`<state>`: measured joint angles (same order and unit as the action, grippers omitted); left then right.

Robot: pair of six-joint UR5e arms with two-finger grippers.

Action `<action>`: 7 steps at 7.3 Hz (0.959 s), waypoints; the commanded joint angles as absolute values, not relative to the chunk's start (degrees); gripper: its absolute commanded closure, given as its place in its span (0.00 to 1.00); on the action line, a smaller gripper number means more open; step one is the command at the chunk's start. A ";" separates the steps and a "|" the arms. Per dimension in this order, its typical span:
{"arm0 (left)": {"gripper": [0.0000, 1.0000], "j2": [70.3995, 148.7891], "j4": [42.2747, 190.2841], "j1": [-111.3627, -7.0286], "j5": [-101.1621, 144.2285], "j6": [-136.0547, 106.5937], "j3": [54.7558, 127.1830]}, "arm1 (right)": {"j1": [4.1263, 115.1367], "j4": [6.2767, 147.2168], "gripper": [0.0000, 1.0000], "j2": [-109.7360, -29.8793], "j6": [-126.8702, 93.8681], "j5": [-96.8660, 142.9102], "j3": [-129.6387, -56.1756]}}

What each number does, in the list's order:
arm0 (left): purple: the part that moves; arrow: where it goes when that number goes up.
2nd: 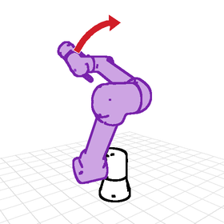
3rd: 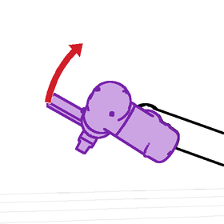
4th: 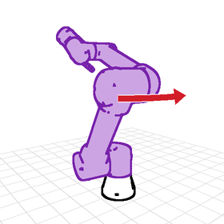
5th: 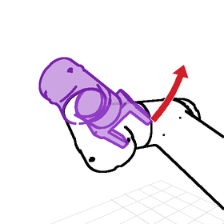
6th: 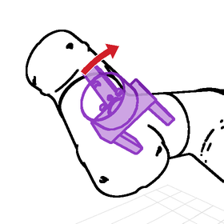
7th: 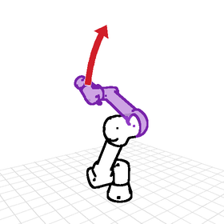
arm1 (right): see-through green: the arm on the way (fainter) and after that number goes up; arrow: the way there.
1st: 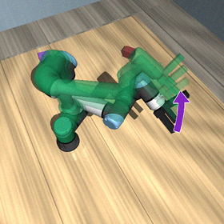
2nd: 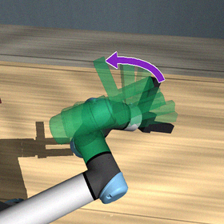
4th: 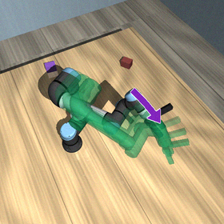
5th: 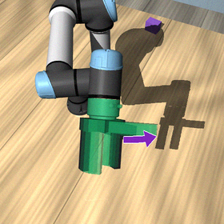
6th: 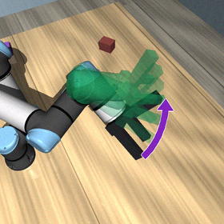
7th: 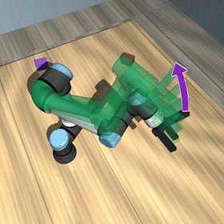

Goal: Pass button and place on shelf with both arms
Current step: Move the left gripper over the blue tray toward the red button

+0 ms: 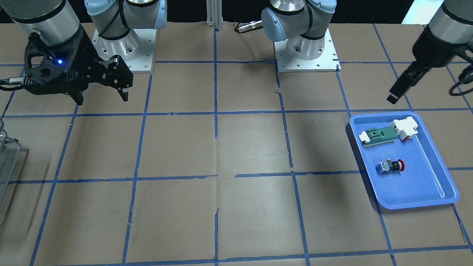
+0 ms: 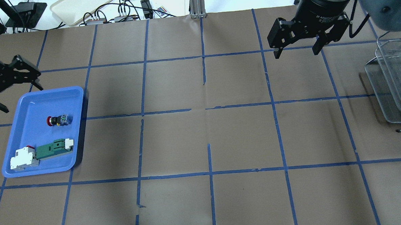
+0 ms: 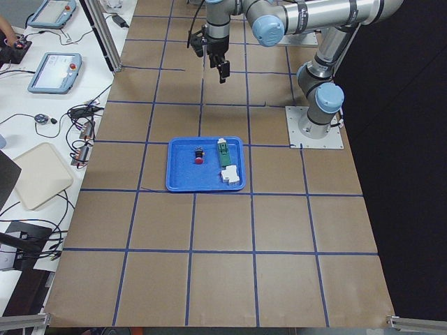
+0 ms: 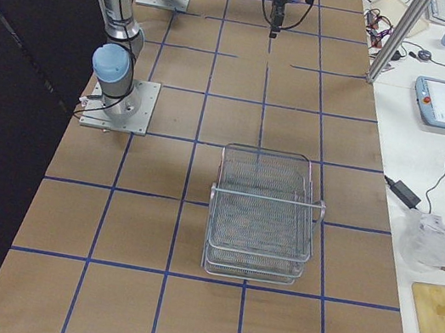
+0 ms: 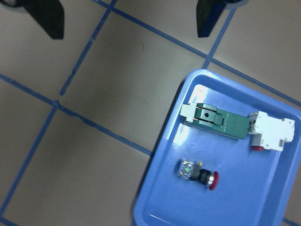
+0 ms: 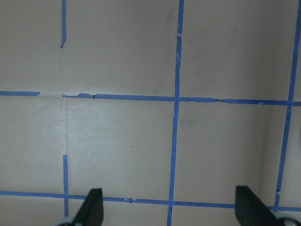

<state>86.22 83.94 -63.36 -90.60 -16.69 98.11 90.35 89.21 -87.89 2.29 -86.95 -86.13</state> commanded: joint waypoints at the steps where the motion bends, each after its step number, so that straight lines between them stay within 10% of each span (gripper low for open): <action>1: 0.00 90.85 81.92 -52.26 -83.71 -26.66 97.56 | 90.35 89.21 0.00 -87.89 2.29 -86.92 -86.22; 7: 0.00 108.08 76.64 -47.11 -72.89 -43.05 93.89 | 90.35 89.12 0.00 -87.80 2.29 -86.92 -86.22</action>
<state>104.74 77.11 -47.17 -75.72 -39.93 95.71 90.35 89.12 -87.84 2.29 -86.92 -86.22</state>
